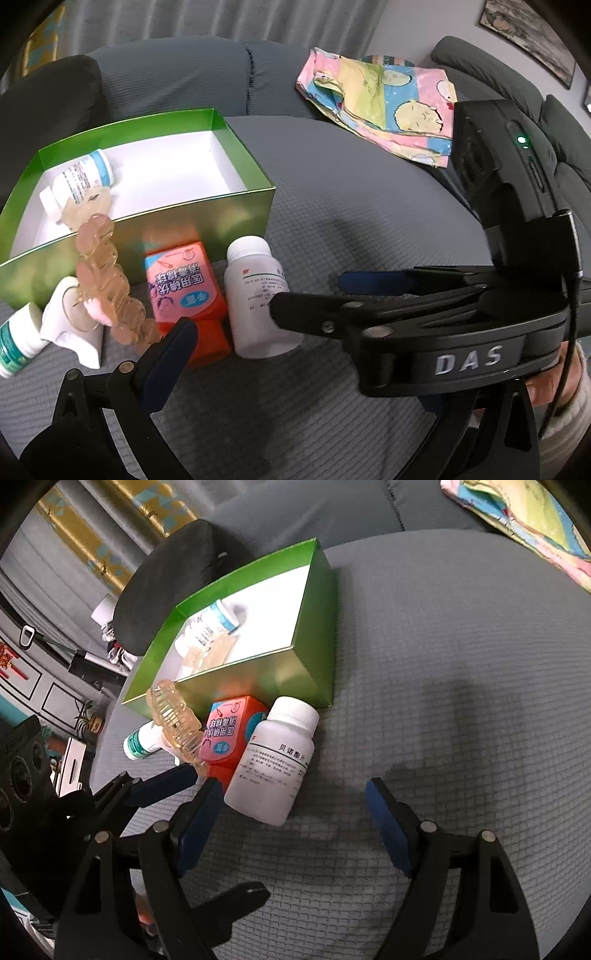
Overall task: Organize rigid objects
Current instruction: 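Move the right gripper toward the small white bottle beside the red box, then grasp the small white bottle with the right gripper, then lower the small white bottle into the green box and open the right gripper, then move the left gripper toward the white green-label bottle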
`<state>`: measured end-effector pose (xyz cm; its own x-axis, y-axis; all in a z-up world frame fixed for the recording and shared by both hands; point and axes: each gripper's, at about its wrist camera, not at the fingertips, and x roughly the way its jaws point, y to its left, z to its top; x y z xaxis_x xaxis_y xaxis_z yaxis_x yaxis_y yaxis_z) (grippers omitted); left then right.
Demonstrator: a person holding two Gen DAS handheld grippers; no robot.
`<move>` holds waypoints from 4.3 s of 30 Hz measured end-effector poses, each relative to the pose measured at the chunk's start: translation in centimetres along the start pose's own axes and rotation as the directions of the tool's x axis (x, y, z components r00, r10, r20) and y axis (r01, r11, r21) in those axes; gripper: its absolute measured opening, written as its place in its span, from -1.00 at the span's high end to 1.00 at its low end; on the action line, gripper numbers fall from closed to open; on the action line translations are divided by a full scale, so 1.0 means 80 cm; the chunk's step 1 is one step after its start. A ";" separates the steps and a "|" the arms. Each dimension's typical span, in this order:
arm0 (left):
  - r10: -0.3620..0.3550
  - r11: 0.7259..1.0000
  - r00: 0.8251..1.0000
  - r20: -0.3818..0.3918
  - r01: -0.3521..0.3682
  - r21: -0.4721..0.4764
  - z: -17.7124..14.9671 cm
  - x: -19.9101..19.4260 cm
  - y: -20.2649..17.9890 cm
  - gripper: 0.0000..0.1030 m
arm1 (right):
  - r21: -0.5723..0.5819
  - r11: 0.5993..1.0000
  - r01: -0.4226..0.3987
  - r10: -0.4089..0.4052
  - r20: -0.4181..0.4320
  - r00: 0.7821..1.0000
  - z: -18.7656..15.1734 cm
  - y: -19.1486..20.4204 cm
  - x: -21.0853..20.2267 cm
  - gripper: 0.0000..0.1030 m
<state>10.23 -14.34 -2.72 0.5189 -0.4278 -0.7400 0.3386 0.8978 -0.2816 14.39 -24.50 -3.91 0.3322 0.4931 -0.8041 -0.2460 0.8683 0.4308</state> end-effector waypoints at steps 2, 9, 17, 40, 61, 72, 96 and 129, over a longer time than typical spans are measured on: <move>0.003 1.000 1.000 -0.004 -0.003 0.000 0.001 0.004 0.000 -1.00 | -0.002 1.000 -0.007 0.007 -0.008 1.000 0.002 0.001 0.005 -0.54; 0.002 1.000 1.000 -0.002 -0.002 -0.009 0.002 0.014 0.007 -1.00 | -0.015 0.999 -0.043 0.042 -0.032 0.999 0.013 0.006 0.023 -0.44; -0.001 1.000 1.000 0.001 0.001 0.015 0.009 0.018 0.007 -0.83 | -0.044 0.997 -0.070 0.066 -0.076 0.995 0.024 0.016 0.042 -0.11; 0.050 0.982 0.999 -0.015 -0.046 0.185 -0.004 0.011 -0.029 -0.27 | -0.005 0.995 -0.102 0.101 -0.093 0.991 0.005 0.001 0.029 0.09; 0.150 0.965 0.960 0.236 -0.194 0.175 0.074 -0.081 0.041 -0.27 | -0.207 0.974 -0.095 0.111 0.067 0.992 0.122 0.116 0.014 0.09; 0.359 0.930 0.914 0.190 -0.367 0.005 0.071 -0.080 0.102 -0.99 | -0.136 0.988 0.067 -0.045 0.158 0.986 0.152 0.117 0.044 -0.49; 0.447 0.880 0.854 0.267 -0.474 0.042 0.015 -0.137 0.085 -0.99 | -0.187 0.973 0.132 -0.098 0.181 0.979 0.044 0.141 -0.025 -0.53; 0.407 0.890 0.913 0.024 -0.390 -0.237 -0.133 -0.180 0.228 -0.99 | -0.164 0.986 -0.017 0.010 -0.040 0.999 -0.047 0.174 0.026 -0.74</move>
<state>0.57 9.29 -3.72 0.6308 -0.0278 -0.7754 -0.0870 0.9905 -0.1063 8.20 -11.56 -1.12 0.2930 0.4993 -0.8154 -0.3979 0.8391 0.3709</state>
